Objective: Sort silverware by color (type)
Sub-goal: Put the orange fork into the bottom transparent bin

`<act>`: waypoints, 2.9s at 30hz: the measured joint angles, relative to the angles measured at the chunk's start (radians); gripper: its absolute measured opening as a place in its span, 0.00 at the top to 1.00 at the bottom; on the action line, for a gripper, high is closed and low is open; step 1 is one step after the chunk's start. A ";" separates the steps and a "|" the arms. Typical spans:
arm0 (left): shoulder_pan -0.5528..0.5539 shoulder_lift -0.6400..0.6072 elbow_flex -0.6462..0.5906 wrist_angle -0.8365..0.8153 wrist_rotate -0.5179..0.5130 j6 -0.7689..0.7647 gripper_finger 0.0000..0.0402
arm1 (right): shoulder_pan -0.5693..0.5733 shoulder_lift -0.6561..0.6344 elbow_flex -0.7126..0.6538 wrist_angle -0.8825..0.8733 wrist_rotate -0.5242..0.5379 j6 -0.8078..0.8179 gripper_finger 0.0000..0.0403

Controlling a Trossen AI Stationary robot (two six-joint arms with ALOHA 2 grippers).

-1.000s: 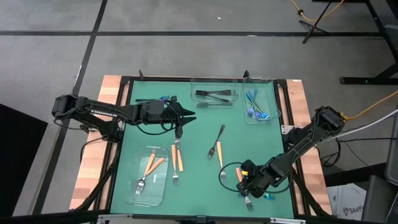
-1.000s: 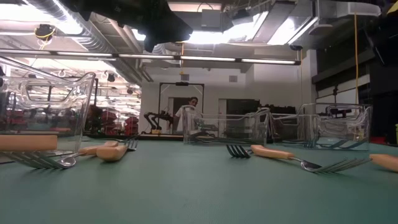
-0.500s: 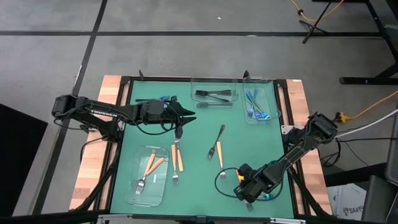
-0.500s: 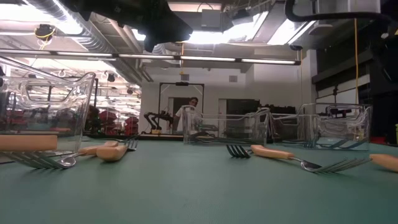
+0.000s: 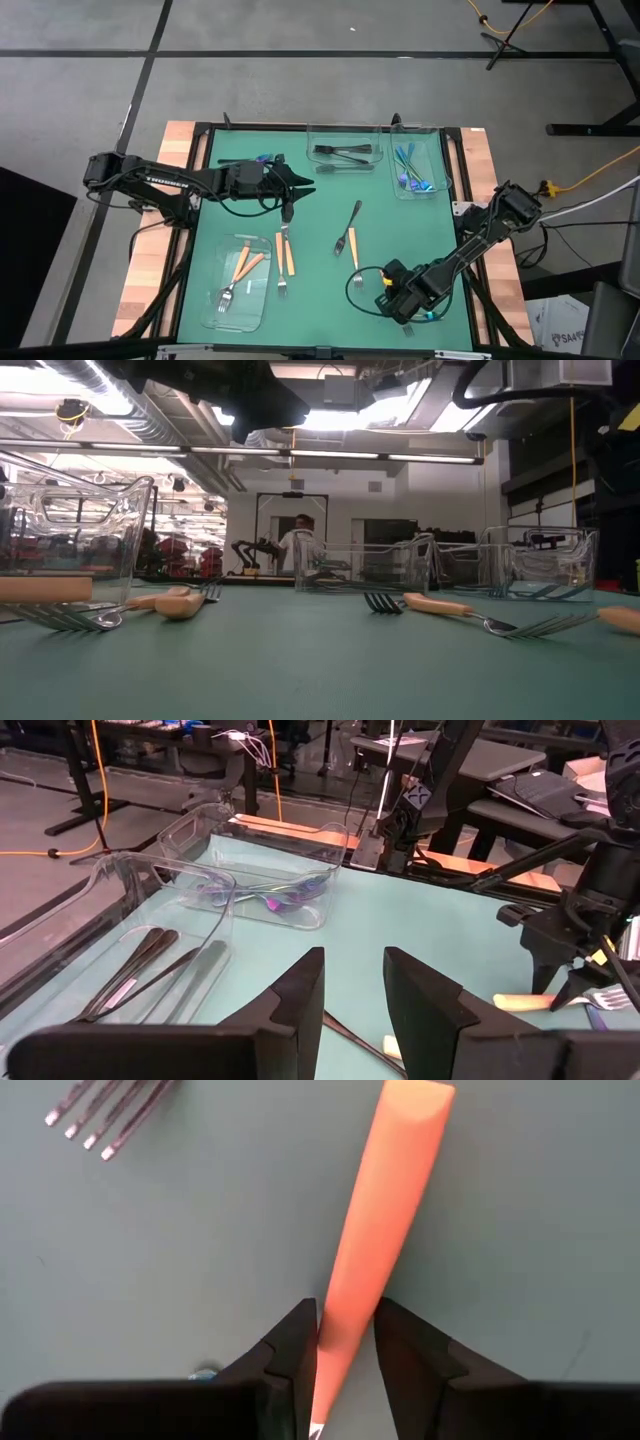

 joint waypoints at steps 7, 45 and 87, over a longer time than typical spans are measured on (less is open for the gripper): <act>0.000 0.000 0.000 0.000 0.000 0.000 0.75 | 0.000 0.000 0.000 0.008 -0.009 0.000 0.76; 0.000 0.000 0.000 0.000 0.000 -0.004 0.75 | 0.001 -0.019 -0.037 0.064 0.157 0.023 0.97; -0.005 0.000 0.000 0.004 0.038 -0.035 0.75 | -0.511 -0.296 -0.034 0.527 0.535 -1.145 0.98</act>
